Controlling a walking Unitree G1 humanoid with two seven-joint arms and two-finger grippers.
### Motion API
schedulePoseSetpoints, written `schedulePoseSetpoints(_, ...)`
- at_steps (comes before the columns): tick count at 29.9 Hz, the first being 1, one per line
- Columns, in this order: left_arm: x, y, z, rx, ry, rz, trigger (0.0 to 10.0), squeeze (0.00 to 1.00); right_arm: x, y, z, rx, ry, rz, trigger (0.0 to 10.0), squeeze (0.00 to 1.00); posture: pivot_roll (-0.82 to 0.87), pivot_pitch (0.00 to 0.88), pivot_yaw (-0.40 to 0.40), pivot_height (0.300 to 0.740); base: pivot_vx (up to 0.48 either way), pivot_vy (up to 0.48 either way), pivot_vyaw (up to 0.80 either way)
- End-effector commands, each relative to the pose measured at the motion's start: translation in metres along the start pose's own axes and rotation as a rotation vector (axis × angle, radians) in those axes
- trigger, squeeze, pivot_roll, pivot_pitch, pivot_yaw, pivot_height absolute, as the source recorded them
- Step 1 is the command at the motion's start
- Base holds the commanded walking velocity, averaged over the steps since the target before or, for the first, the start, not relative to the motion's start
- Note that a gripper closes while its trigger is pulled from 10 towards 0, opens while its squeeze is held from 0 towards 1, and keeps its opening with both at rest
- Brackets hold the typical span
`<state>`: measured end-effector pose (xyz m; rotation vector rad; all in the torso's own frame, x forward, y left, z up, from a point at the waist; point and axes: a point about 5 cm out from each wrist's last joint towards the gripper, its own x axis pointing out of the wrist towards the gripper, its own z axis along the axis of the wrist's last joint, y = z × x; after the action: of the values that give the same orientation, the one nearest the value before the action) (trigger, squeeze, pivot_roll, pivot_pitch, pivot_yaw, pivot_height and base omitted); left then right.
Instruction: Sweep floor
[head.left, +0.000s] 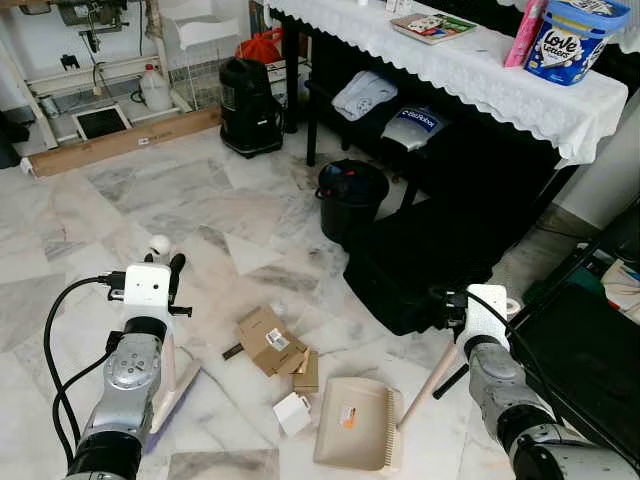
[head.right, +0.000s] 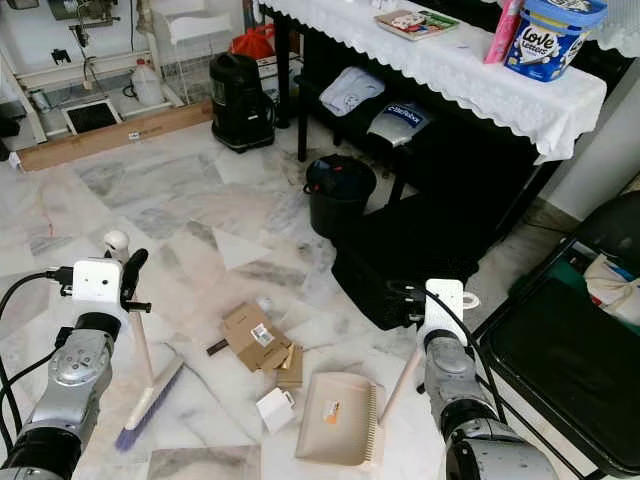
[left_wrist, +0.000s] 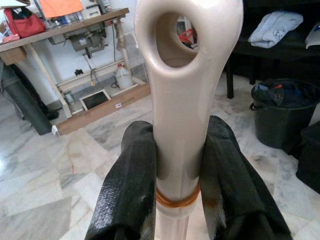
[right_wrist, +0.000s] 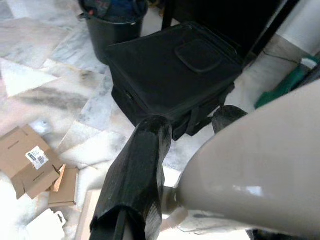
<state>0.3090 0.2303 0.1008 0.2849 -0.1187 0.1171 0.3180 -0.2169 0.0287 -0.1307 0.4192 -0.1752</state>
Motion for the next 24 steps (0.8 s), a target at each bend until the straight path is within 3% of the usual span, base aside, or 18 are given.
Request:
schedulePoseSetpoints(1,0.002,-0.001,0.008,0.017,-0.04,-0.015,10.0,0.0,0.0,-0.009,0.002,-0.044,-0.019,0.0,10.0,0.0,0.08,0.066,-0.077,0.74,0.0,0.0,0.0)
schedulePoseSetpoints(11,0.003,-0.001,0.008,0.019,-0.04,-0.02,10.0,0.0,0.0,-0.011,0.006,-0.04,-0.046,0.007,10.0,0.0,0.08,0.071,-0.071,0.74,0.0,0.0,0.0)
schedulePoseSetpoints(15,0.003,-0.001,0.009,0.023,-0.042,-0.027,10.0,0.0,0.0,-0.014,0.001,0.047,-0.016,-0.043,10.0,0.0,0.08,0.061,-0.065,0.74,0.0,0.0,0.0)
schedulePoseSetpoints(18,0.003,-0.001,0.009,0.025,-0.043,-0.03,10.0,0.0,-0.002,-0.017,-0.006,0.16,0.025,-0.091,10.0,0.0,0.08,0.056,-0.062,0.74,0.0,0.0,0.0)
schedulePoseSetpoints(24,0.005,-0.002,0.01,0.042,-0.051,-0.044,10.0,0.0,-0.001,-0.015,-0.006,0.29,0.032,-0.107,10.0,0.0,0.08,0.041,-0.055,0.74,0.0,0.0,0.0)
